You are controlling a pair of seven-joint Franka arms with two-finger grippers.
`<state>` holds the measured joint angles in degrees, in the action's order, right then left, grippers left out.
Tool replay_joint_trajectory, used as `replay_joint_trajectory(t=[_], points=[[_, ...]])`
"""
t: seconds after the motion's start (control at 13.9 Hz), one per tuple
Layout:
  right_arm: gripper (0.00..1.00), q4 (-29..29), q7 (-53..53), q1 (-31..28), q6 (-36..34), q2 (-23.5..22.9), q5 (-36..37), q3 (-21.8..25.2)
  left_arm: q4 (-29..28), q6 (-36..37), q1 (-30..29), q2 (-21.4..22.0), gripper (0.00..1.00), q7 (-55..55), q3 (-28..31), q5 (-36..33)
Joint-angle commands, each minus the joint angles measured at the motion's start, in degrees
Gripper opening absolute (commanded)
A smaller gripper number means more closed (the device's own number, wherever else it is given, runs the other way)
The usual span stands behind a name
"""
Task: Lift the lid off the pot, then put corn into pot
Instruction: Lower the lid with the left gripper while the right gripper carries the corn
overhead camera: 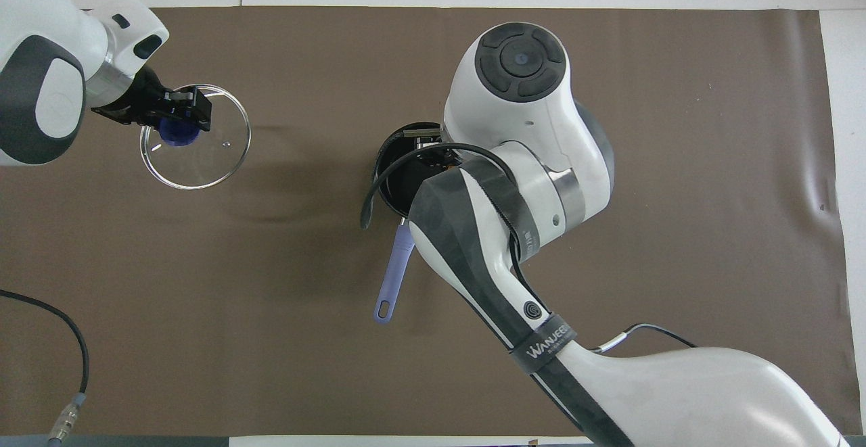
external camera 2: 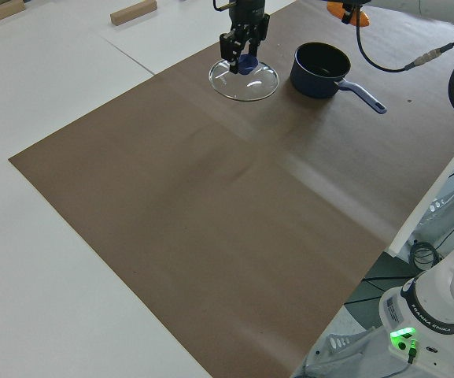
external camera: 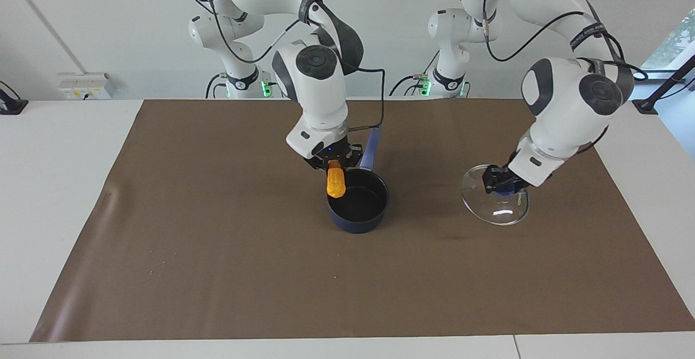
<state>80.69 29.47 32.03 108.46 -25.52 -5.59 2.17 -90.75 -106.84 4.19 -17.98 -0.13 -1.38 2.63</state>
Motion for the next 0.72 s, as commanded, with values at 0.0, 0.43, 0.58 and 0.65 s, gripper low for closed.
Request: replay_joint_trajectory(t=[0.0,0.43,0.58,0.65], points=[[0.00,0.50,0.41,1.27,3.67,-2.51,-0.48,0.11,-20.29,-16.24,-2.07,7.86,0.00,3.99,-0.56,0.80],[0.00,7.36,0.33,2.16,11.85,-3.40,-0.30,0.11,-24.64,-21.04,-4.98,7.08,0.00,7.43,-0.55,0.80],[0.00,8.34,0.33,2.25,12.74,-3.13,-0.39,0.02,-24.47,-20.87,-4.98,6.99,0.99,7.43,-0.55,0.80],[0.00,9.56,0.33,2.34,13.44,-2.78,-0.39,-0.06,-23.95,-20.26,-4.98,6.90,1.00,7.43,-0.55,0.71]])
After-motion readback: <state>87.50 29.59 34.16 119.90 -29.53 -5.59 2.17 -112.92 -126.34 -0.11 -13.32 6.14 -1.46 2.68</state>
